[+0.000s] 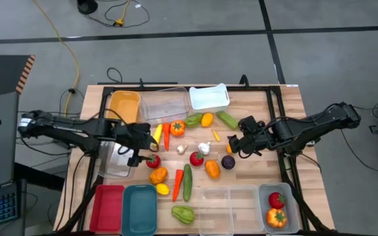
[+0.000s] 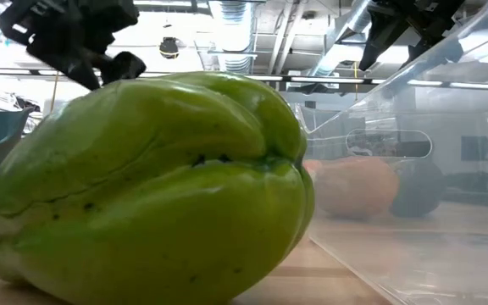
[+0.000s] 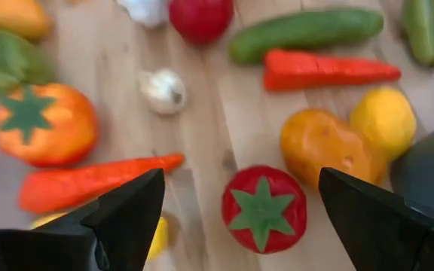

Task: Sort produce into baskets
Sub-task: Put the left red tomato into the gray bin

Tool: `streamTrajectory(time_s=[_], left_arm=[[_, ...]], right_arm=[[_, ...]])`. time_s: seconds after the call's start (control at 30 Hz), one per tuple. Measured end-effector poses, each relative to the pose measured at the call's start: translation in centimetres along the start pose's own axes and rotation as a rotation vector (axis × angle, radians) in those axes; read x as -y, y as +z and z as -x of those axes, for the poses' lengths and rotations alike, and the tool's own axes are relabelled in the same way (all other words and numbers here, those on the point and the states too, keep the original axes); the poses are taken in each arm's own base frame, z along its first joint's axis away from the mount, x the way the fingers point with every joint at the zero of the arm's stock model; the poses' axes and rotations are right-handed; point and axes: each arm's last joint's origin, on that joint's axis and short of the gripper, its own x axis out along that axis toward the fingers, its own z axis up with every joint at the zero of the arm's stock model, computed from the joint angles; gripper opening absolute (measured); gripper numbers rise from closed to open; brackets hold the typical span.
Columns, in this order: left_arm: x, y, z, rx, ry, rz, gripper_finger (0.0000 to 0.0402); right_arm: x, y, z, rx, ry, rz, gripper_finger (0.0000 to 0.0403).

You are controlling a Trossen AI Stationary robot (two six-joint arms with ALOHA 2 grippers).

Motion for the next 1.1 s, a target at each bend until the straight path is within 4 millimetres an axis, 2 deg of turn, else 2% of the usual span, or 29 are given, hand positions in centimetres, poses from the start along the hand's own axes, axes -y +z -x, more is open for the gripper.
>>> streamTrajectory(time_s=[0.3,0.73,0.93,1.1], left_arm=[[0.9,-0.2,-2.7,-0.113,-0.049,-0.075,0.0340],[1.2,0.1,-3.0,-0.098,-0.054,-0.077,0.0321],[1.0,2.3,-2.3,-0.015,-0.037,-0.080,0.0321],[0.8,4.7,-1.7,-0.047,-0.037,-0.088,0.0321]], right_arm=[[0.0,0.0,0.0,-0.001,0.000,0.000,0.0382],[0.0,0.0,0.0,-0.001,0.000,0.000,0.0382],[0.0,0.0,0.0,-0.001,0.000,0.000,0.0382],[0.0,0.0,0.0,-0.001,0.001,0.000,0.0382]])
